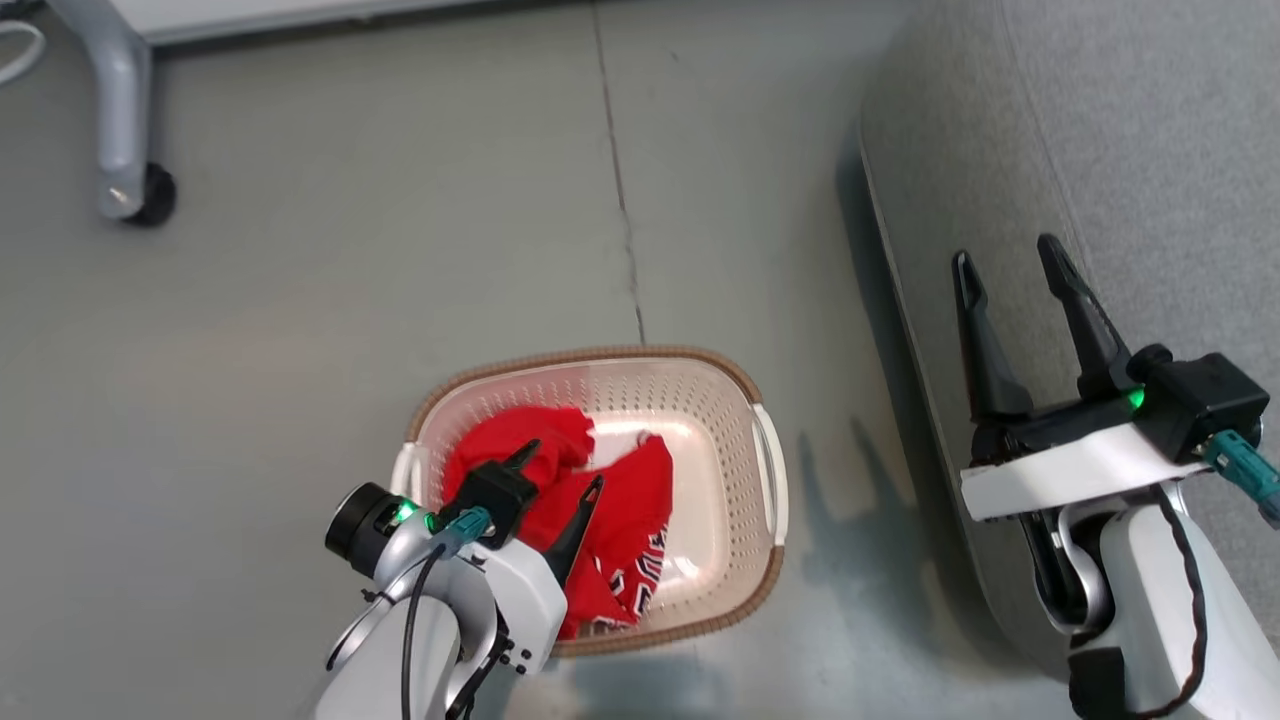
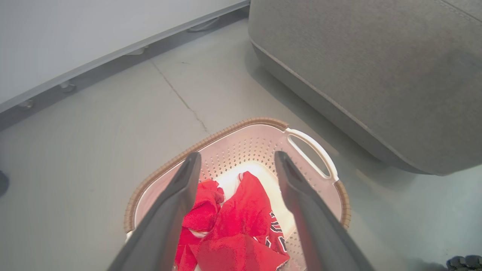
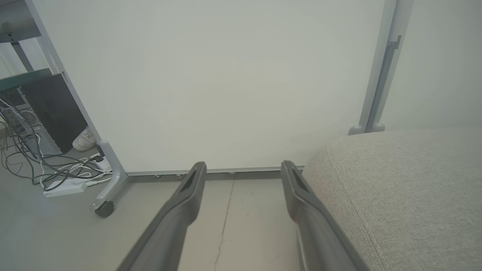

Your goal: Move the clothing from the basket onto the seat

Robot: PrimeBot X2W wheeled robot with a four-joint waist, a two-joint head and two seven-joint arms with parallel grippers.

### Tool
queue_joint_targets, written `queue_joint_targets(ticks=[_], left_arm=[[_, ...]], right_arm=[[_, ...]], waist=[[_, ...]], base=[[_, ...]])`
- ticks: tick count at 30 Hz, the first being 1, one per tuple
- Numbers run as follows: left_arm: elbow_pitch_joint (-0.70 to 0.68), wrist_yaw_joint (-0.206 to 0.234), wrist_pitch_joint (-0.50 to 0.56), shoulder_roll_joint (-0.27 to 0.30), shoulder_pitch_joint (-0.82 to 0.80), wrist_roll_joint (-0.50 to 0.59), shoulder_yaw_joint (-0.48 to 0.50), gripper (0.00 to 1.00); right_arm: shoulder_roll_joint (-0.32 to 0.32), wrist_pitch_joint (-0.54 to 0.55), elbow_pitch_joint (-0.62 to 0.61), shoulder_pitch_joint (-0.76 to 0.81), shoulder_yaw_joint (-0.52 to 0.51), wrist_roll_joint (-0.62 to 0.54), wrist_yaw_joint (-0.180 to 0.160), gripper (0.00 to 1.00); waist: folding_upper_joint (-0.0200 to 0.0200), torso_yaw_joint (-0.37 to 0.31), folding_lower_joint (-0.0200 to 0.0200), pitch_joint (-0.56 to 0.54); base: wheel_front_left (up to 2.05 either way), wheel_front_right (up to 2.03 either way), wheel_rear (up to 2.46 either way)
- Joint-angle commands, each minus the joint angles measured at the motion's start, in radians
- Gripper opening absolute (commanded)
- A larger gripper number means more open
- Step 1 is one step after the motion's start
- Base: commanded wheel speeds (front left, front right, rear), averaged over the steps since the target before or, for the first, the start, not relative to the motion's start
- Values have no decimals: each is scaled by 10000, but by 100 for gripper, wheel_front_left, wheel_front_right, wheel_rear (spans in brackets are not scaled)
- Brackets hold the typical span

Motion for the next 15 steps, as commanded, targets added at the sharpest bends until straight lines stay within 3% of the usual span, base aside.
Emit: queue_joint_targets(ticks=[1,15], left_arm=[[258,-42,6,73,-351,91,-133,100],[3900,-162,1089,675,-3032,500,-1486,100]], right_arm=[[4,-47,-123,-196,18,-69,23,100],[204,-120,-1629,-1108,601,729,23,100]], waist=[[0,-519,0,914],[0,-1810,0,3842]], base=[[0,0,0],[0,0,0]])
